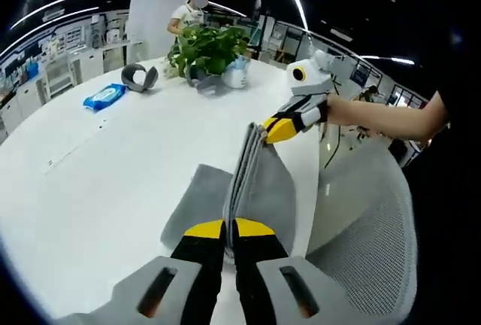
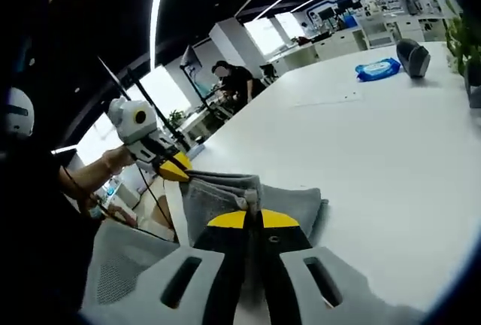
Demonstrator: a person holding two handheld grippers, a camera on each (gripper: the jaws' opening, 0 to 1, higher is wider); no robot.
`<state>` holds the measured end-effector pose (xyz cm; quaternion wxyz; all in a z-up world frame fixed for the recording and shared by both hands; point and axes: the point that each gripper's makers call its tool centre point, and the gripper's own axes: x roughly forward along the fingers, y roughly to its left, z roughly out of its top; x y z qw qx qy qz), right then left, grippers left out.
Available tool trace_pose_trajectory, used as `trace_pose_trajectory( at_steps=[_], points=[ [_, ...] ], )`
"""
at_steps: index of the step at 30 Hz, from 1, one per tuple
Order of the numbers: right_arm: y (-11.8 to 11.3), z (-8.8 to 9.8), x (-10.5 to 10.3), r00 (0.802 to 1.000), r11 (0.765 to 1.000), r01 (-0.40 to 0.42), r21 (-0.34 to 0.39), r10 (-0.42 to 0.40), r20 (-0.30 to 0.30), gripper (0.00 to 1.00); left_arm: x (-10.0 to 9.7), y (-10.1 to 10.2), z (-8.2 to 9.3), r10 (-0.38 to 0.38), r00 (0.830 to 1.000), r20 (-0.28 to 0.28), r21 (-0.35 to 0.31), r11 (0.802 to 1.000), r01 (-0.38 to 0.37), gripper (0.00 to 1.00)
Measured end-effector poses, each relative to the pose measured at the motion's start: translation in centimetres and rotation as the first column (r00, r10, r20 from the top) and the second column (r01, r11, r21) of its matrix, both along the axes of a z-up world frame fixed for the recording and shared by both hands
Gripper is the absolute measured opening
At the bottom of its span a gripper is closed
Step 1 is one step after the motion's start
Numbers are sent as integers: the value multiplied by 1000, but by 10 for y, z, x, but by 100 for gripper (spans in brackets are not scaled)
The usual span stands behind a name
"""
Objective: Fold the towel on the table until its edges align and the towel forms a compact rectangular stack.
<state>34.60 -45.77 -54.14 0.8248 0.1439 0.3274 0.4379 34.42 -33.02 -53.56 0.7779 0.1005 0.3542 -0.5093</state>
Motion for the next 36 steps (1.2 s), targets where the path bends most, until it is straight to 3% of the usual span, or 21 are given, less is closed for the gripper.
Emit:
trace_pose_trajectory(
  at_steps=[5,11,22,26,28,29,30,31,34,35,36],
  points=[
    [-3,-21,9,999,996,-30,-85,28,-20,2,18,3,-17,48,999,-20,1,999,-48,3],
    [-1,-33,24,999,994,-27,-107,24,-28,2,29,6,-34,73,997,-12,29,997,-73,2],
    [8,-65,47,999,980,6,-197,-14,-41,2,51,15,-77,140,990,2,149,979,-139,2],
    [-2,-83,53,998,950,59,-305,-54,23,4,58,14,-84,138,985,102,171,973,-154,3],
    [-2,-89,50,998,938,36,-344,-18,53,4,62,15,-87,133,975,177,199,965,-168,3],
    [-5,-90,52,996,929,61,-366,-35,77,6,64,15,-86,129,969,212,200,965,-172,2],
    [-7,-89,52,995,922,72,-381,-38,96,8,68,17,-80,127,951,282,203,961,-188,4],
    [-10,-86,53,991,916,84,-392,-37,126,10,70,17,-69,156,931,331,164,962,-219,7],
    [-25,-66,54,970,904,163,-395,-74,232,10,62,13,-41,220,908,356,55,965,-256,11],
    [-27,-60,51,966,908,174,-381,-82,246,11,55,8,-36,196,911,362,44,973,-227,11],
    [-28,-53,46,963,917,180,-356,-91,253,13,42,2,-33,163,925,342,35,982,-186,13]
  ],
)
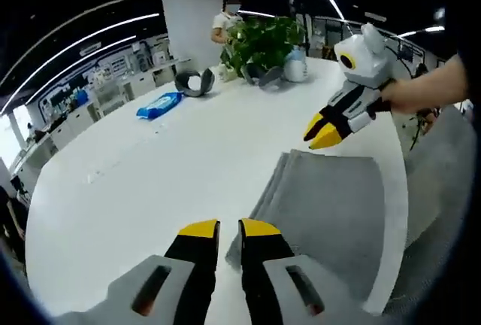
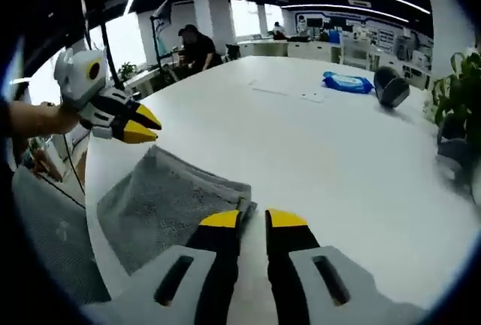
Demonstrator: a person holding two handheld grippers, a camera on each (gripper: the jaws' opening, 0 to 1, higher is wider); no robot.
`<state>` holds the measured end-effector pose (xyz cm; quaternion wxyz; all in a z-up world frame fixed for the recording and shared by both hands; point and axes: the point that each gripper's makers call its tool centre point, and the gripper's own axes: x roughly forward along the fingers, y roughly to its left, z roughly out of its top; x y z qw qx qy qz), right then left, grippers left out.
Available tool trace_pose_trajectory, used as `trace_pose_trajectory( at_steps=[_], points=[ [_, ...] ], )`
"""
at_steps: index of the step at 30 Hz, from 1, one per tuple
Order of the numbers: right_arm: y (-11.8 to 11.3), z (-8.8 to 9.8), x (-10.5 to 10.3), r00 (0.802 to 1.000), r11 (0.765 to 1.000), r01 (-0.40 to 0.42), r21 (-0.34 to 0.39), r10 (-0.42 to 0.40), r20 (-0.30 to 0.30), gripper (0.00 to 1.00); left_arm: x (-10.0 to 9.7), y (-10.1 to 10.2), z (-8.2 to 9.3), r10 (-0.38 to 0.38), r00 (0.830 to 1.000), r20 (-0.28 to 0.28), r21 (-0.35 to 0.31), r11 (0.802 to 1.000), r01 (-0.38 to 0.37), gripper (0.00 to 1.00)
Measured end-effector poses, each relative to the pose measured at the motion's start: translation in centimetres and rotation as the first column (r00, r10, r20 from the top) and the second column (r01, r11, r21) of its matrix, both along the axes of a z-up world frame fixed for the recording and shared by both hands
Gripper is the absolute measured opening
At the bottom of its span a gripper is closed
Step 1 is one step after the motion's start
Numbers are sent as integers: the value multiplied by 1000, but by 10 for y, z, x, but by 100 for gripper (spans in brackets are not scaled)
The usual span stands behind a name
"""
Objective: Fold the towel on the table until its edges align and the towel forms a compact rectangular stack.
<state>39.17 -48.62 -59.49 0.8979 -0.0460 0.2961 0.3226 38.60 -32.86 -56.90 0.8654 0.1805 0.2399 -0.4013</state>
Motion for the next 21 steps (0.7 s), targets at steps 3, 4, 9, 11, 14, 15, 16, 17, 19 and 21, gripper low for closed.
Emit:
trace_pose_trajectory(
  at_steps=[3,4,9,11,14,15,16,17,19,21],
  points=[
    [5,7,-22,996,996,-83,31,83,-16,16,-37,-17,-5,-96,992,-87,-41,995,92,18],
    [6,10,-33,993,993,-118,24,119,-15,15,-48,-18,-13,-104,986,-127,-26,994,102,18],
    [29,16,-81,962,962,-272,21,272,-9,18,-75,-27,-31,-143,978,-154,-10,990,144,19],
    [38,6,-93,942,942,-334,-25,334,-19,18,-85,-32,-40,-128,963,-237,-43,992,121,24],
    [43,-19,-101,930,929,-364,-65,358,-87,24,-81,-28,-51,-111,970,-215,3,993,114,25],
    [44,-25,-100,929,930,-363,-61,357,-96,26,-78,-25,-54,-89,972,-217,16,995,95,26],
    [44,-30,-100,930,931,-360,-58,353,-101,28,-78,-23,-56,-82,973,-217,21,996,89,26],
    [43,-37,-99,931,933,-356,-56,349,-103,27,-78,-22,-58,-84,974,-211,28,995,92,26],
    [46,-39,-97,948,954,-301,9,300,-106,26,-77,-19,-65,-128,981,-144,56,989,138,25],
    [44,-41,-96,959,964,-264,36,266,-96,26,-79,-20,-66,-133,985,-114,43,989,139,25]
  ],
)
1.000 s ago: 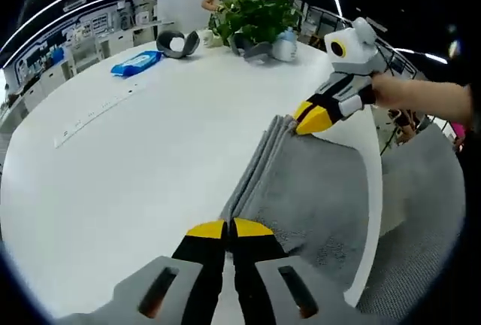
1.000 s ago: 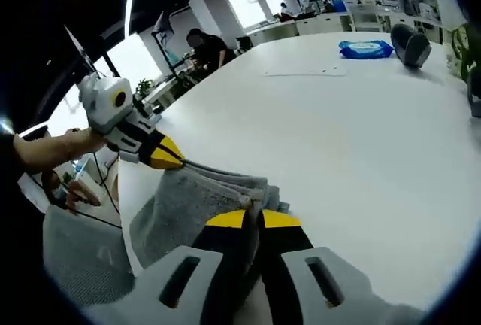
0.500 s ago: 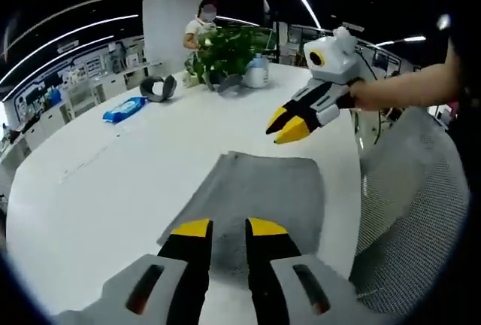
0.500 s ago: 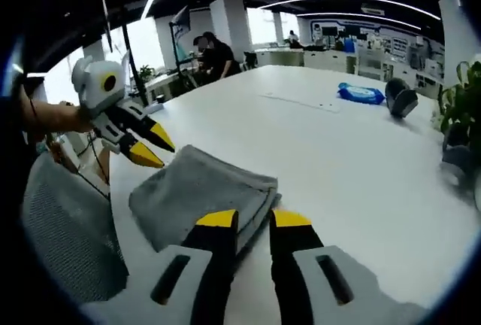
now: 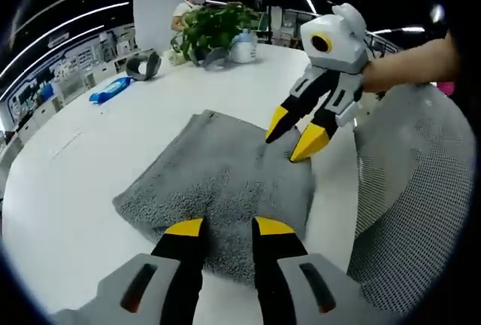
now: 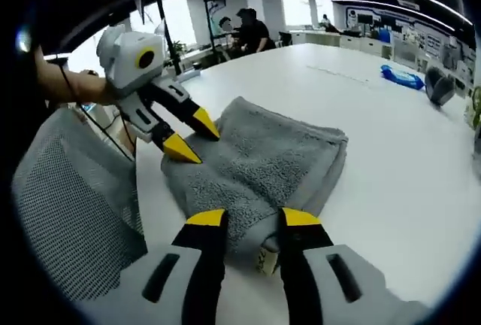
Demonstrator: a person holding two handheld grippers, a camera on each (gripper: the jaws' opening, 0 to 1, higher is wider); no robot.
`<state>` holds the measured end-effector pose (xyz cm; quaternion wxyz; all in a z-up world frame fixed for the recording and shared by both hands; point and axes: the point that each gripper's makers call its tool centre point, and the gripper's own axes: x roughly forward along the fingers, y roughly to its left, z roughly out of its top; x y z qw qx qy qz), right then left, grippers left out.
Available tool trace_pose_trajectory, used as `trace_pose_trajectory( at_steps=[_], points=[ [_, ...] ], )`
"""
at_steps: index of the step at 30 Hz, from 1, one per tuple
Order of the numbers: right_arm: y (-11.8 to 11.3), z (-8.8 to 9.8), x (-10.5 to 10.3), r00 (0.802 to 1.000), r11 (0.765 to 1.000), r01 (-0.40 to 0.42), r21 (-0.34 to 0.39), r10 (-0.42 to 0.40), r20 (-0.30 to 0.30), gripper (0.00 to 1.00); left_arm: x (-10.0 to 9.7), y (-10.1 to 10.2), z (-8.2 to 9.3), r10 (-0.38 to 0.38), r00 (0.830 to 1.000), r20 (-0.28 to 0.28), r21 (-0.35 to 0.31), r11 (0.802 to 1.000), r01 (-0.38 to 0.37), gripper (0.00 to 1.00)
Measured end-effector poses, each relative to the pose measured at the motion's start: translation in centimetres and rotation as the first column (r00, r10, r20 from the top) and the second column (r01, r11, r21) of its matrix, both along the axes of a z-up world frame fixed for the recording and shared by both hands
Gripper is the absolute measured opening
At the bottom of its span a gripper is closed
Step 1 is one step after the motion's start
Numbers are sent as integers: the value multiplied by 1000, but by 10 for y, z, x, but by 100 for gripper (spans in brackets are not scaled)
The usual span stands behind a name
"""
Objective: Fold the towel on the table until its edges align and the towel forms a compact rectangular stack.
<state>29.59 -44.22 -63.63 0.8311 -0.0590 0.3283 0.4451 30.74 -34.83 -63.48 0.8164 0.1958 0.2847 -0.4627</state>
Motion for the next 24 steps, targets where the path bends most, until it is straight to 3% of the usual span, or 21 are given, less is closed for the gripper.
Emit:
trace_pose_trajectory(
  at_steps=[4,11,18,22,24],
  points=[
    [0,2,-2,1000,1000,0,-12,0,23,25,1,0,-2,8,1000,6,-30,1000,-7,25],
    [2,-2,4,999,997,40,-67,-38,19,25,10,-5,-4,-86,996,22,26,996,85,23],
    [0,-2,31,995,992,103,-79,-102,16,24,50,-9,-5,-142,989,33,67,988,140,22],
    [-7,-3,58,992,990,122,-76,-123,-1,24,73,-13,-6,-105,993,-48,-19,994,104,22],
    [-8,-3,69,992,989,124,-76,-125,-7,24,85,-15,-6,-119,992,-32,-9,993,119,22]
  ],
)
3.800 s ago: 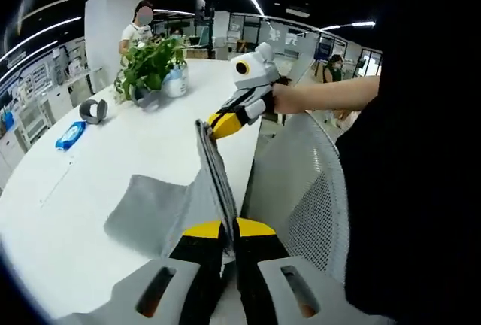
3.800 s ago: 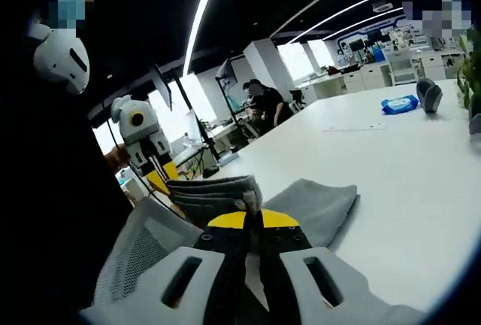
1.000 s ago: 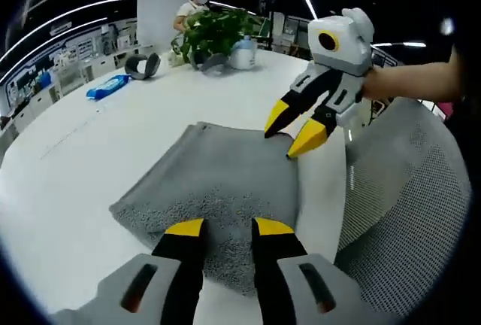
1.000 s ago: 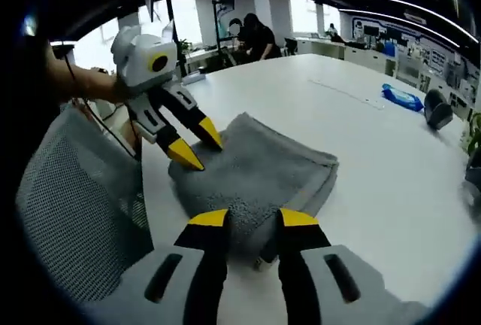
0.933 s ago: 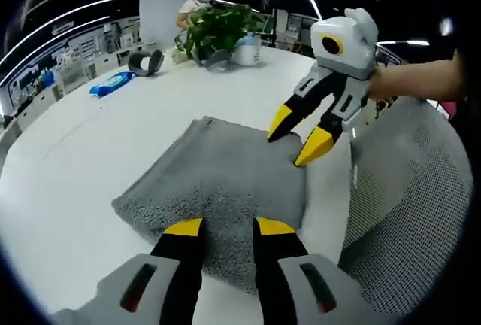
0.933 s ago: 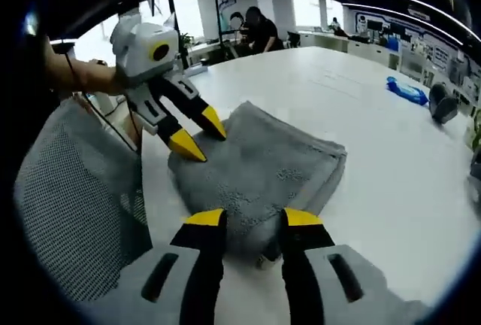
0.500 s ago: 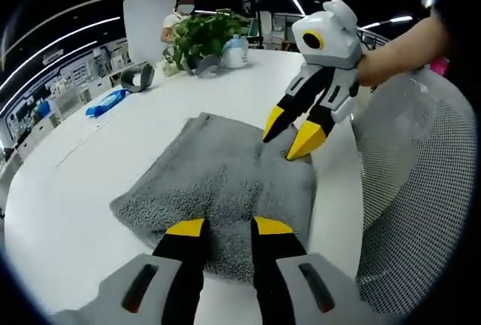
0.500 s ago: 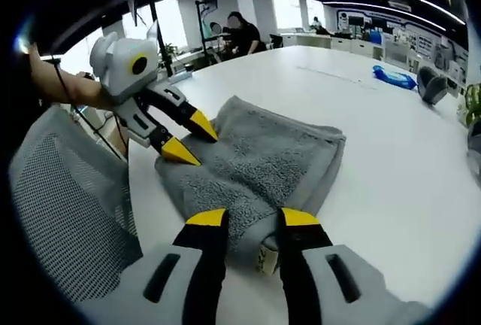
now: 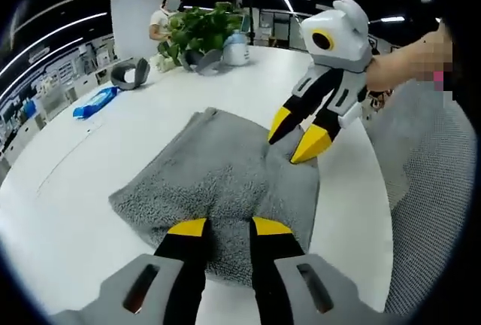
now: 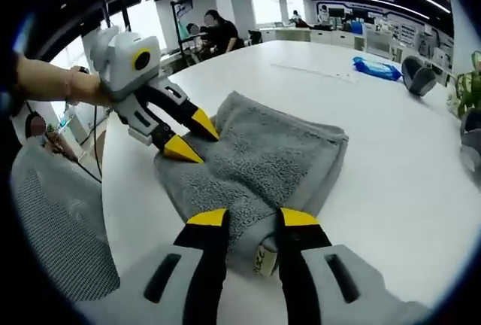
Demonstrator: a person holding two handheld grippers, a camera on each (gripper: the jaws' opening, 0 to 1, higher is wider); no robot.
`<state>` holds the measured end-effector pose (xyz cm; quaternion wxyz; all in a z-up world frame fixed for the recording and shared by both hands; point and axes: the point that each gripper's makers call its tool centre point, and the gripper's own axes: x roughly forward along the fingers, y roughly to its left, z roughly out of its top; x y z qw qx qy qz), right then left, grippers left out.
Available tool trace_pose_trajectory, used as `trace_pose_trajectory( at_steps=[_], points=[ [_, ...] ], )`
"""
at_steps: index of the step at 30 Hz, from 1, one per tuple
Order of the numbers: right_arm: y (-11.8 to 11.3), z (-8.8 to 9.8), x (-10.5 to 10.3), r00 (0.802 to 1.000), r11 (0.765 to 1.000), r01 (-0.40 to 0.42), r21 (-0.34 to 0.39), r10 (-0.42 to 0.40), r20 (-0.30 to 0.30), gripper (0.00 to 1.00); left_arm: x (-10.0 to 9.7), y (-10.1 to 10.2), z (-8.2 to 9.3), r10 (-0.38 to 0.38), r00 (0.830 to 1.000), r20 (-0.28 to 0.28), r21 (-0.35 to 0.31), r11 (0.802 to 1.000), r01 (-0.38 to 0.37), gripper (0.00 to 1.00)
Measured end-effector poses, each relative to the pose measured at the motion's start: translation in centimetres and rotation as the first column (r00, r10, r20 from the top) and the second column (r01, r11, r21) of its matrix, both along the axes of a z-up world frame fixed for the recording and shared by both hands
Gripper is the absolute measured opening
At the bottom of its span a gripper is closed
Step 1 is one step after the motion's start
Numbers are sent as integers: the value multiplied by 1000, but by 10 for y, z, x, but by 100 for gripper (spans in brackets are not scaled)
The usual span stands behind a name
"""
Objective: Fold the towel on the table until its edges align and the towel forms a compact rectangular stack.
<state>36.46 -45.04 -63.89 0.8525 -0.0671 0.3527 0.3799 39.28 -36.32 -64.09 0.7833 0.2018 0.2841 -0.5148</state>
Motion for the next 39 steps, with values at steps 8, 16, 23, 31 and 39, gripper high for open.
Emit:
trace_pose_trajectory(
  at_steps=[8,16,23,31,39],
  points=[
    [-9,-1,38,1000,1000,28,-13,-28,6,24,37,-11,-1,8,1000,25,18,1000,-9,22],
    [-11,-3,50,1000,998,29,-64,-28,10,23,53,-19,-2,9,1000,12,132,991,-10,21],
    [-17,12,49,994,983,104,149,-105,-3,24,50,-16,3,116,993,-20,116,987,-113,22],
    [-64,71,3,976,953,173,249,-200,88,33,17,0,60,265,959,-105,-246,927,-283,36],
    [-113,113,-62,941,957,218,192,-258,218,46,-43,43,89,300,954,17,-277,918,-284,55]
  ],
)
